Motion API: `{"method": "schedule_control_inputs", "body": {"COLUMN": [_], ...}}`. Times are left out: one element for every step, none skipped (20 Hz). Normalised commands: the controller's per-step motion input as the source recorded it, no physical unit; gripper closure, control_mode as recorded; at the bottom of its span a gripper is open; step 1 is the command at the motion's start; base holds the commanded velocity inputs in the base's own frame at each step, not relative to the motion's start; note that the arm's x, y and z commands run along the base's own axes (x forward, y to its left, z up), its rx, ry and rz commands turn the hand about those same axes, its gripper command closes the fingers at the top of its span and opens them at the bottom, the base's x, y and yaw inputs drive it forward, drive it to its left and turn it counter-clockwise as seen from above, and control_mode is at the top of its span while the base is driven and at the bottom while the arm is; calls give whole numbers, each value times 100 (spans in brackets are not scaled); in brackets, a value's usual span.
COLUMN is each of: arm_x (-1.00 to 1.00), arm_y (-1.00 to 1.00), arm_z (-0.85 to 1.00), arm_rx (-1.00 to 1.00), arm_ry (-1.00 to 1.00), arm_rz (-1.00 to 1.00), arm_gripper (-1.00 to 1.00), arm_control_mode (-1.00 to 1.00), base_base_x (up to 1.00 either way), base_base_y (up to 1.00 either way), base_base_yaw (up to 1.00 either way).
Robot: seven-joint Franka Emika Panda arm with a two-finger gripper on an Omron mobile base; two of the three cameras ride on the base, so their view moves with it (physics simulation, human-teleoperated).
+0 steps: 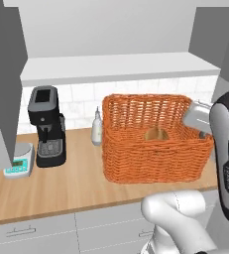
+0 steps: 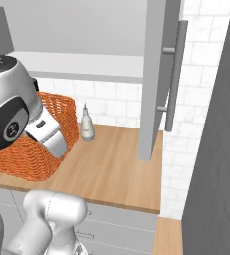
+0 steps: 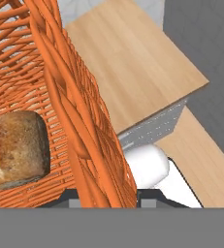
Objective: Open the cabinet, pick up the bread from the cabinet and place it in the basket. Then move the basket to the dining counter.
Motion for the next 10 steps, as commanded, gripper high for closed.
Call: {"method": "schedule_control_inputs", "body": {"arm_x": [-35,-29,-22,-20,-19,-15,-14,0,0,0], "arm_y": [-57,-56,-54,-48,-46,-39,-24,-6,0,0], "arm_z": [0,0,0,0,0,0,0,0,0,0], "arm_rx": [0,0,0,0,0,0,0,0,0,0], "arm_ry": [-15,-9,-3,0,0,0,0,0,0,0], "arm_rz": [-8,-9,-12,-15,-17,-17,-15,-7,0,0], "arm_gripper": [100,100,100,100,100,100,100,100,100,100], "arm_control_mode": [-100,-100,-100,-100,-100,-100,-100,-100,-100,-100], "base_base_x": [0,0,0,0,0,0,0,0,0,0], "base_base_y": [0,0,0,0,0,0,0,0,0,0], "base_base_yaw": [0,0,0,0,0,0,0,0,0,0]}}
